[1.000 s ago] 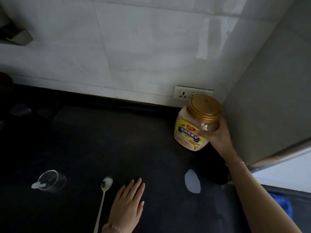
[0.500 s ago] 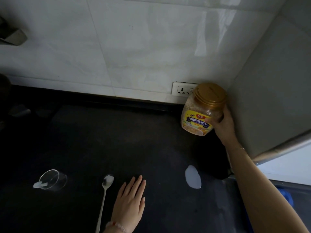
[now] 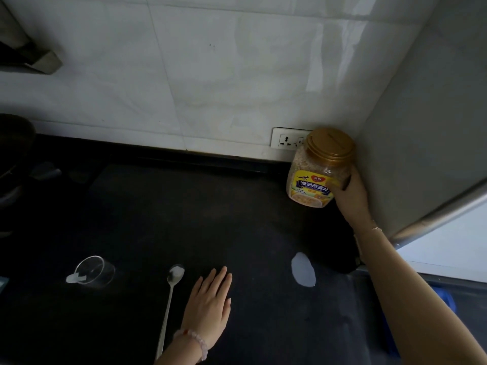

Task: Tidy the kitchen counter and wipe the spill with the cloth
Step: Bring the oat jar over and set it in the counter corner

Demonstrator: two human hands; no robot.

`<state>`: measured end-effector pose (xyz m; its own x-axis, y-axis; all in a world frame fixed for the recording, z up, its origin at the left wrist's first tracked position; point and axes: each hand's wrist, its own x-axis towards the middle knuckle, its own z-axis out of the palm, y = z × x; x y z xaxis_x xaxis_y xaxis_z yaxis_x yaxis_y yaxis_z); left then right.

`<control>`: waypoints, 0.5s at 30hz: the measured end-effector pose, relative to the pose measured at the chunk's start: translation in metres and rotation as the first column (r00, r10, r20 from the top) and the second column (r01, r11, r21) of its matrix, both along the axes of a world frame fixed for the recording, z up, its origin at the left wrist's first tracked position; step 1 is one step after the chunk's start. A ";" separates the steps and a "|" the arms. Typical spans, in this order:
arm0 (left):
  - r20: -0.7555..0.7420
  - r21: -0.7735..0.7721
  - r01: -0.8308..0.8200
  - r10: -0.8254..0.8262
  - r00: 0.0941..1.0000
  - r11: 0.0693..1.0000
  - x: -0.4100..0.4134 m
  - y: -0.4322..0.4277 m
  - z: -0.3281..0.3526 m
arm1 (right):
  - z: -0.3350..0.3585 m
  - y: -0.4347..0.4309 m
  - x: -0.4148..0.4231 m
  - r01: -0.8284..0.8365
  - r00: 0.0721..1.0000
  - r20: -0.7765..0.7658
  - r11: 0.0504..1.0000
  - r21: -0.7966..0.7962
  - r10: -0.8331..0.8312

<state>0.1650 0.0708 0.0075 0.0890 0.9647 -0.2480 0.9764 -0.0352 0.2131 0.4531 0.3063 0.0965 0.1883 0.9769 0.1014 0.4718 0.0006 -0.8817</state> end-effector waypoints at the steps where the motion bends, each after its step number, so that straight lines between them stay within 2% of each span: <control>1: -0.008 -0.012 0.012 -0.012 1.000 1.000 0.000 0.000 0.001 | 0.004 -0.008 -0.003 0.018 1.000 -0.009 1.000 -0.012 -0.018; 6: -0.067 0.006 0.035 -0.034 0.997 0.999 0.000 -0.001 0.002 | 0.014 -0.067 -0.012 0.050 0.993 0.115 0.992 -0.116 -0.036; 10: -0.105 -0.009 0.053 -0.054 0.993 0.999 -0.001 -0.002 0.000 | 0.001 -0.127 -0.012 -0.016 0.993 0.109 0.976 -0.218 0.041; 12: -0.106 0.002 0.056 -0.056 0.993 0.998 0.000 -0.002 0.000 | -0.011 -0.160 -0.015 -0.046 0.992 0.101 0.960 -0.277 0.076; 15: -0.062 0.057 0.015 -0.011 0.998 0.998 0.002 -0.002 0.005 | -0.029 -0.206 -0.019 -0.057 0.975 0.183 0.944 -0.326 0.122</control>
<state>0.1667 0.0684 0.0123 0.0876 0.9764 -0.1975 0.9870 -0.0583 0.1496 0.4344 0.1005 0.0674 0.1063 0.9761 -0.1898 0.6475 -0.2128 -0.7318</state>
